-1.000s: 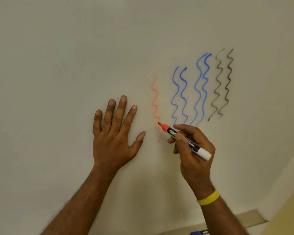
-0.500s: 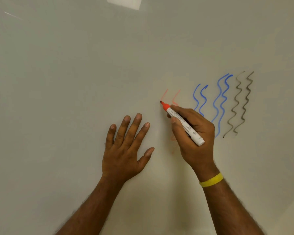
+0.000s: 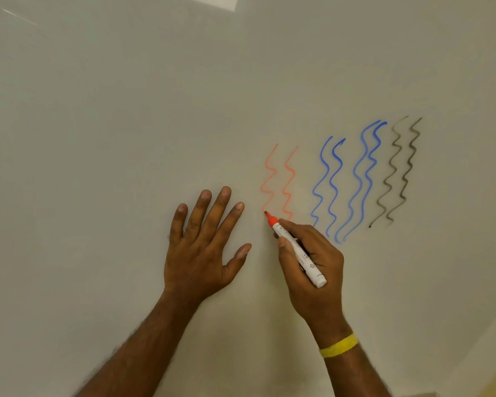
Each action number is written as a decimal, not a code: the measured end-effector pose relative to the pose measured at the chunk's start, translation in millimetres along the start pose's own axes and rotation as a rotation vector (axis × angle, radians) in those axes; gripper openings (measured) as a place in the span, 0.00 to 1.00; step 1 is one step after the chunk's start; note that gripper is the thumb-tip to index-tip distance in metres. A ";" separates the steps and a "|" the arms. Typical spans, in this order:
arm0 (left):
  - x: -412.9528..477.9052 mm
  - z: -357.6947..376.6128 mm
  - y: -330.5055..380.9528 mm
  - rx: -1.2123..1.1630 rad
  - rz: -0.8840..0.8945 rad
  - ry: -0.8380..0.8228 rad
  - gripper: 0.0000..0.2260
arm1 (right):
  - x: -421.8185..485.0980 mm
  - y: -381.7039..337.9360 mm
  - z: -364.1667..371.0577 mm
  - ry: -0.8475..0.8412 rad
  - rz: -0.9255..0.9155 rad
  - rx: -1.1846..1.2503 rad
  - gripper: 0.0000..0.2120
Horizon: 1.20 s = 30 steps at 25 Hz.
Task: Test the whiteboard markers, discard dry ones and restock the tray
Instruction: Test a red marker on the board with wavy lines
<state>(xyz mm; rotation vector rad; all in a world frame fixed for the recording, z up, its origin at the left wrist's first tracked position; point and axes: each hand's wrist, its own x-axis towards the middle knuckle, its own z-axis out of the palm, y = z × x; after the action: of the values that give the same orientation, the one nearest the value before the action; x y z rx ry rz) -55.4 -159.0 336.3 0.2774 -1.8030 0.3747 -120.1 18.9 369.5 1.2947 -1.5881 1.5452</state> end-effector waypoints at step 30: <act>-107.3 0.5 61.2 -0.125 -0.216 -0.243 0.31 | -134.8 56.7 -65.7 0.116 0.823 0.505 0.08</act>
<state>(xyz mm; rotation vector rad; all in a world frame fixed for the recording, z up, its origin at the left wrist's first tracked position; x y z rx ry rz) -51.2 -103.6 225.9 0.4400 -2.0016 0.0771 -135.8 107.6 236.8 0.7512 -1.8324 2.5961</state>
